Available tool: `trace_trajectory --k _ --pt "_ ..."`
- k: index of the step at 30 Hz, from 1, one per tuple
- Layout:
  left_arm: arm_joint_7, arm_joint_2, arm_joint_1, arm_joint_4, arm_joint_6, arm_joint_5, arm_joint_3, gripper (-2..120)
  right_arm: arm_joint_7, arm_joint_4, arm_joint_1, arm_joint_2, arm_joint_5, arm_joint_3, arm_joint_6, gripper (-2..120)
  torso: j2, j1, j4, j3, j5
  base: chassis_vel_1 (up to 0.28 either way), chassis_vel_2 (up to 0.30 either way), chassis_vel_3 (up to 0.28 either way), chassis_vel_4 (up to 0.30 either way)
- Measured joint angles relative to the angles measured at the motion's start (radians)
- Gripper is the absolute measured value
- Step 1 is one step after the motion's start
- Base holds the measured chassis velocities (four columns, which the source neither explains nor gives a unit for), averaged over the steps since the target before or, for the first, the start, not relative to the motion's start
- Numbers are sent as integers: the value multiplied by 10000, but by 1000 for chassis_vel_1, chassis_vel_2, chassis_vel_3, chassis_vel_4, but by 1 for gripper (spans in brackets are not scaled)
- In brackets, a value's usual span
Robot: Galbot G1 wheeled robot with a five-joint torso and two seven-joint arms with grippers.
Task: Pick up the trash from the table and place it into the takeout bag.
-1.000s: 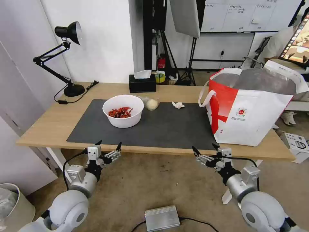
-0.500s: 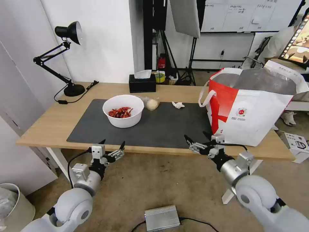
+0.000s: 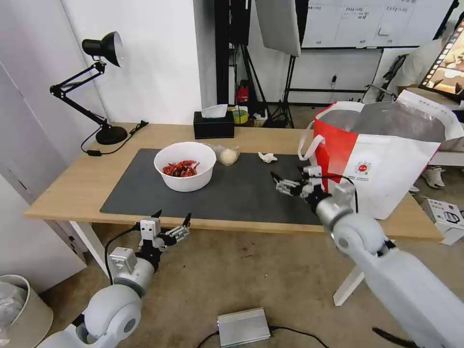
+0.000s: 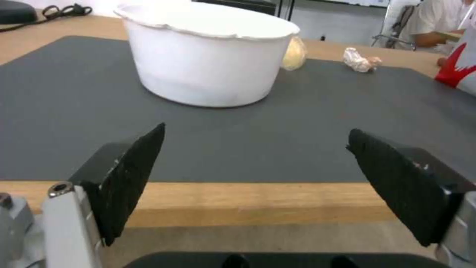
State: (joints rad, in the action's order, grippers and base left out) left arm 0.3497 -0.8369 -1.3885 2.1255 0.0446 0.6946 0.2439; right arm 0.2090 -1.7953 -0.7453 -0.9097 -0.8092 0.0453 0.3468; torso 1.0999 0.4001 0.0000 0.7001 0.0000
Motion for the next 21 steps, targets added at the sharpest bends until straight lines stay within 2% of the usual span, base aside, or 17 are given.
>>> trace_trajectory --k 3,8,10,14,21 --pt "4 -9 -137 35 -56 -60 29 100 745 523 875 -396 -235 -668 542 100 0 0 1 0 -1 0 0 0 0" --pt "4 -38 -128 38 -61 -73 7 100 1363 1023 1549 -771 -322 -1120 887 100 0 0 1 0 -1 0 0 0 0" --pt "12 -51 -75 40 -62 -73 -21 100 2216 1547 2382 -1179 -522 -1608 1319 100 -1 0 1 0 -3 0 0 0 0" --pt "15 -69 -83 9 -64 -69 -8 100 2916 2075 3147 -1583 -755 -2006 1801 100 0 0 0 -1 -3 0 0 0 0" --pt "16 -96 -110 -58 -89 -63 22 100 3192 2933 3813 -2092 -827 -2372 1999 100 0 0 1 -1 -2 0 0 0 0"
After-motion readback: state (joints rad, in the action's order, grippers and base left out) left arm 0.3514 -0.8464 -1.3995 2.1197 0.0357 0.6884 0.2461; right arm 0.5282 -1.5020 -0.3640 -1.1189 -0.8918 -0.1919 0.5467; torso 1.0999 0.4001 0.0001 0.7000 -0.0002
